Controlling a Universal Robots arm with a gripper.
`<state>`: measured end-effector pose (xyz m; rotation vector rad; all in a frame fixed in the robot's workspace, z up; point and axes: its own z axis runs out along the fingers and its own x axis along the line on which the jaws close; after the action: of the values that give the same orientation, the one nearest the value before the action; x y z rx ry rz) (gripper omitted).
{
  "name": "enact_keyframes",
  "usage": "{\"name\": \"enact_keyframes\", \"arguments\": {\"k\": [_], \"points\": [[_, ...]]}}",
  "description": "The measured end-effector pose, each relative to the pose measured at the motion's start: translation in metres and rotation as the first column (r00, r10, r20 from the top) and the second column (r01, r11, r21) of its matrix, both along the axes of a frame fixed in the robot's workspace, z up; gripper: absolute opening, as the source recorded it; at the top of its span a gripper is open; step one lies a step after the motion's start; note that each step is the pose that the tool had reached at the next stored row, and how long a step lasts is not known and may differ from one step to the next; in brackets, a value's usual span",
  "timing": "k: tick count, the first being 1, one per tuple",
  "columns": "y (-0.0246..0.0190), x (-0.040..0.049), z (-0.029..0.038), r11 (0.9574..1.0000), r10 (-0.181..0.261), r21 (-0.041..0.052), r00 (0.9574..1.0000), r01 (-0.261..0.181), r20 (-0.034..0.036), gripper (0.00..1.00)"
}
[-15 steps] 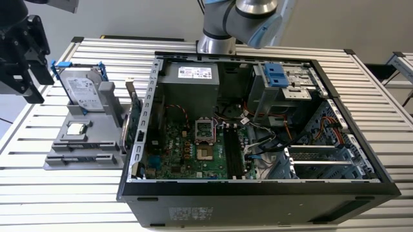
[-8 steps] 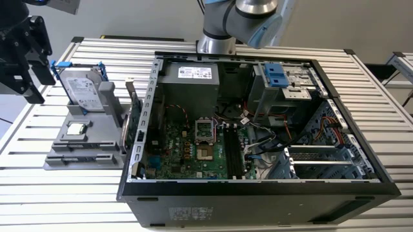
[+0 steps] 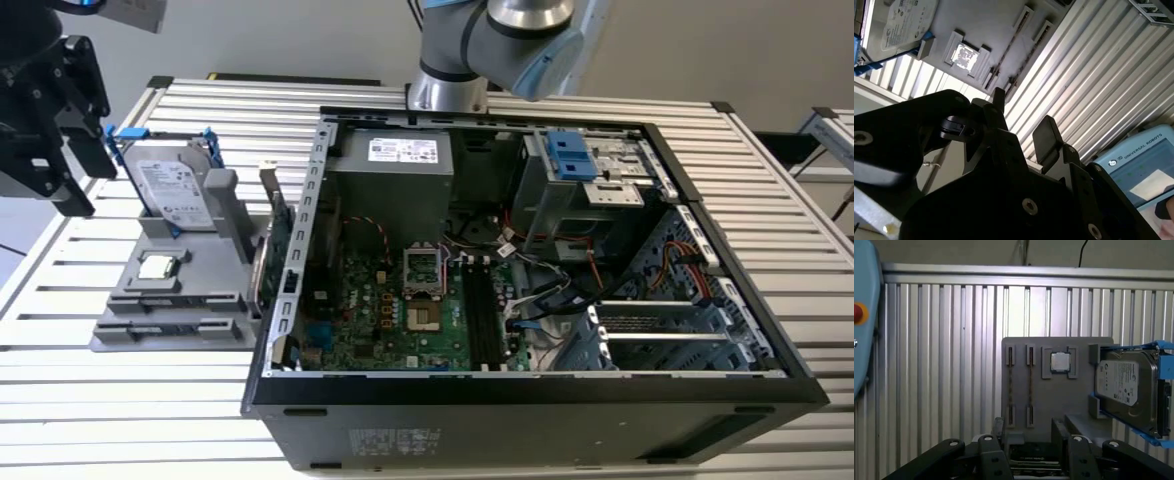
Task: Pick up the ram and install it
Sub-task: 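Pick up the ram and move it above insertion slot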
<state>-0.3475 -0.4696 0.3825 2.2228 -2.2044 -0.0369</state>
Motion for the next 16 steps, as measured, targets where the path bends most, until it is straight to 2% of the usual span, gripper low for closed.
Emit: {"name": "enact_keyframes", "arguments": {"k": [3, 16], "points": [[0.0000, 0.0001, -0.0026, 1.0000, 0.000, -0.0030, 1.0000, 0.000, 0.0080, 1.00], [0.0000, 0.0000, -0.0072, 0.9999, 0.013, -0.0041, 0.9999, -0.013, 0.0083, 1.00]]}}
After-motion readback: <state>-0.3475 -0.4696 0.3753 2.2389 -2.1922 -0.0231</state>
